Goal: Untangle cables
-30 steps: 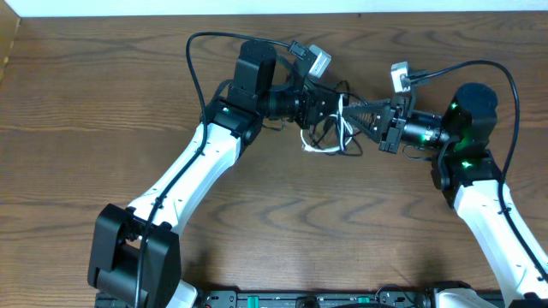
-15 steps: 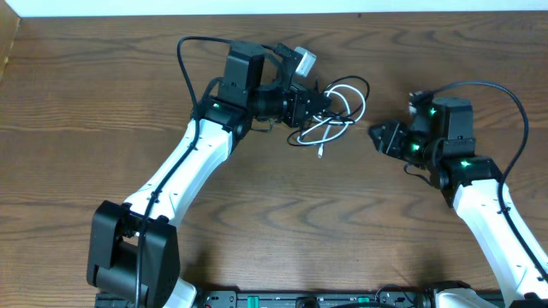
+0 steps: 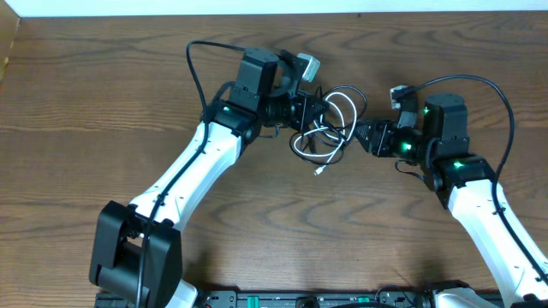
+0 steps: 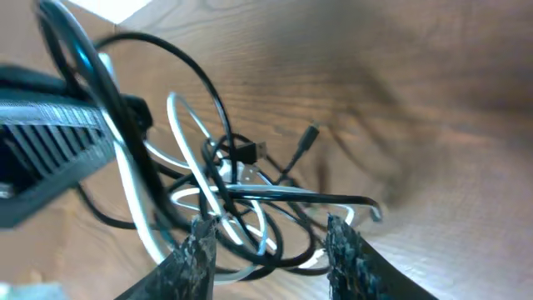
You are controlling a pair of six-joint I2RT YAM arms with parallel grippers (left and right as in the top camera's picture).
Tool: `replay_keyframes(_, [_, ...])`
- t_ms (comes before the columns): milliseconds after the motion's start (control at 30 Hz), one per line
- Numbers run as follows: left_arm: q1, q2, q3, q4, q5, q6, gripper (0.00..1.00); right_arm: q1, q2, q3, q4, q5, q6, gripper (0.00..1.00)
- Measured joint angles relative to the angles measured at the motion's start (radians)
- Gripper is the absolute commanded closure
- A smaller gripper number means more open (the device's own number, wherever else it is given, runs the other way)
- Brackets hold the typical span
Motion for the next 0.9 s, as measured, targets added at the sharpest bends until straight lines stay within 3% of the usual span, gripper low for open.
replay_keyframes(133, [-0.004, 0.000, 0.000, -0.002, -0.098, -0.037, 0.93, 0.000, 0.000, 0.000, -0.015, 0.008, 0.097, 0.68])
replay_keyframes(367, [-0.004, 0.000, 0.000, -0.026, -0.268, -0.172, 0.93, 0.005, 0.000, 0.000, -0.118, 0.090, 0.242, 0.58])
replay_keyframes(533, [-0.031, 0.000, 0.000, -0.026, -0.309, -0.268, 0.92, 0.005, 0.000, 0.000, -0.100, 0.084, 0.319, 0.58])
replay_keyframes(900, [-0.166, 0.000, 0.000, -0.025, -0.312, -0.291, 0.92, 0.005, 0.000, 0.000, -0.100, 0.080, 0.370, 0.57])
